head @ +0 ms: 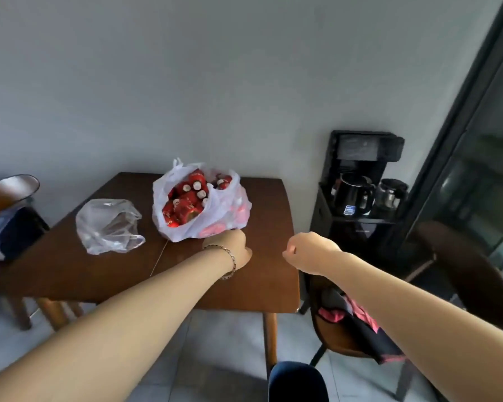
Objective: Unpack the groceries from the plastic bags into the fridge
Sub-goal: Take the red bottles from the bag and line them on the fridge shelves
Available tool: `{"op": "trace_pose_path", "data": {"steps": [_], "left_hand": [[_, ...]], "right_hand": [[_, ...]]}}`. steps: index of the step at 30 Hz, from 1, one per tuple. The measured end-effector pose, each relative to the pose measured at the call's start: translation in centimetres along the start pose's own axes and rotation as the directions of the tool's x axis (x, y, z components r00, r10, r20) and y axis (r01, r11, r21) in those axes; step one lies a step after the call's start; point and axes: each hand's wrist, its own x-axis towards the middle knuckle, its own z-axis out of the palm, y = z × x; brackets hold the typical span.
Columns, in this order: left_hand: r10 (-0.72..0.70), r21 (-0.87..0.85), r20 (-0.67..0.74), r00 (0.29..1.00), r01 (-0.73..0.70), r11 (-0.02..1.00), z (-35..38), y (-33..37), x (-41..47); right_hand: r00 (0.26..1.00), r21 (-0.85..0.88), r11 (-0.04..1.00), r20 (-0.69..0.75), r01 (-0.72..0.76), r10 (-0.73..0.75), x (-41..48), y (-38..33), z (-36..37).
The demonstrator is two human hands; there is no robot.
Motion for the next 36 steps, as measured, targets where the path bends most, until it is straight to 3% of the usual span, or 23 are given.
{"op": "trace_pose_path", "data": {"steps": [7, 10, 13, 17, 20, 25, 30, 34, 36], "left_hand": [[-0.138, -0.012, 0.027, 0.99, 0.139, 0.99, -0.5, -10.2, 10.5], [-0.128, 0.018, 0.026, 0.991, 0.128, 0.992, 0.2, -14.0, 14.9], [-0.113, 0.011, 0.019, 0.993, 0.113, 0.994, 0.5, -18.9, 20.8], [-0.121, -0.011, 0.101, 0.987, 0.123, 0.992, 0.2, -24.3, 27.0], [-0.106, -0.003, 0.166, 0.98, 0.108, 0.994, 0.2, -28.0, 32.8], [-0.177, -0.085, 0.216, 0.96, 0.199, 0.976, 2.5, -31.2, 39.0], [-0.318, -0.174, 0.304, 0.898, 0.381, 0.908, 5.7, -33.2, 42.6], [-0.409, -0.215, 0.332, 0.85, 0.49, 0.845, 6.7, -33.7, 44.4], [-0.388, -0.263, 0.37, 0.844, 0.496, 0.827, 6.3, -33.5, 44.3]], "right_hand": [[0.989, 0.0, 0.99, -0.022, 0.144, -0.144, 15.1, -7.5, 1.4], [0.989, -0.008, 0.989, 0.01, 0.146, -0.146, 20.6, -10.7, 2.7], [0.99, 0.106, 0.984, -0.008, 0.143, -0.143, 26.8, -15.5, 3.3], [0.963, 0.169, 0.954, -0.146, 0.248, -0.225, 34.7, -20.7, 4.3], [0.978, 0.153, 0.967, -0.071, 0.205, -0.197, 40.7, -23.7, 6.0], [0.988, -0.021, 0.997, 0.138, 0.07, -0.066, 45.7, -22.0, 9.0], [0.978, 0.033, 0.992, 0.165, 0.12, -0.124, 48.5, -21.1, 10.5], [0.975, -0.057, 0.988, 0.177, 0.146, -0.134, 51.0, -21.4, 11.4], [0.978, -0.104, 0.982, 0.156, 0.158, -0.141, 51.5, -21.3, 11.7]]}}
